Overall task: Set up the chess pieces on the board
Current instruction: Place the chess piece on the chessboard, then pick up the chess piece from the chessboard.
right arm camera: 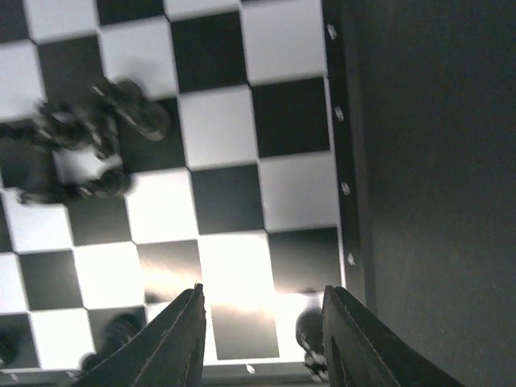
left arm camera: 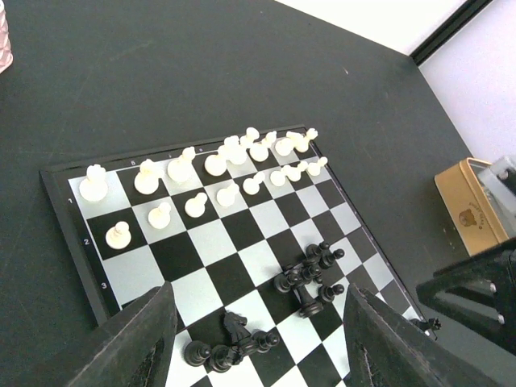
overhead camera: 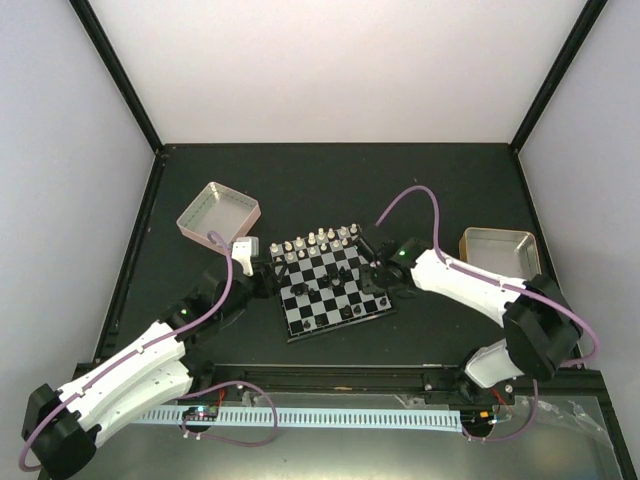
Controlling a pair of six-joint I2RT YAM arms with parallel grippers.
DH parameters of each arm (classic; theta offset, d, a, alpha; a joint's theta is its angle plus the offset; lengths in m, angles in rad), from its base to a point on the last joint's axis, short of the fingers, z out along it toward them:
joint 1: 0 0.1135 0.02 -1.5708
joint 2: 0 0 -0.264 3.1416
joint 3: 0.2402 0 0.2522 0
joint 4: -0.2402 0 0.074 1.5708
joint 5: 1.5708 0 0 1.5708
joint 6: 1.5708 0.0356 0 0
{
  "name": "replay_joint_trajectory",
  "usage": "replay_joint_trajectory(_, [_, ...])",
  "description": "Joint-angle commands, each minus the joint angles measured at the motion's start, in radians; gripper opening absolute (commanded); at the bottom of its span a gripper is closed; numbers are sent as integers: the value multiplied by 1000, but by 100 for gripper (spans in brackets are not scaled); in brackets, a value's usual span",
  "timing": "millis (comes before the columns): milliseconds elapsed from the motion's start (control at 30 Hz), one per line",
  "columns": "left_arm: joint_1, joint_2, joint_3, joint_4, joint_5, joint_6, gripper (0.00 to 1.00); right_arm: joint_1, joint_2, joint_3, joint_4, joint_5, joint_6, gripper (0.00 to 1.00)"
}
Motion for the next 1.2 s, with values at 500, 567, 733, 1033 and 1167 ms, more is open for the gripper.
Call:
replay_joint_trajectory(500, [13, 0, -8, -12, -19, -27, 59, -3, 332, 295, 33, -11, -177, 25])
replay_joint_trajectory(567, [14, 3, -10, -10, -19, -30, 59, -3, 349, 307, 35, -17, -191, 24])
replay_joint_trajectory(733, [14, 6, -10, -9, -20, -34, 59, -3, 389, 337, 25, -18, -211, 24])
replay_joint_trajectory(1033, [15, 5, -4, -18, -21, -37, 59, -3, 394, 347, 16, -13, -222, 5])
replay_joint_trajectory(1167, [15, 5, -2, -16, -19, -42, 59, -4, 344, 311, 26, 10, -208, 3])
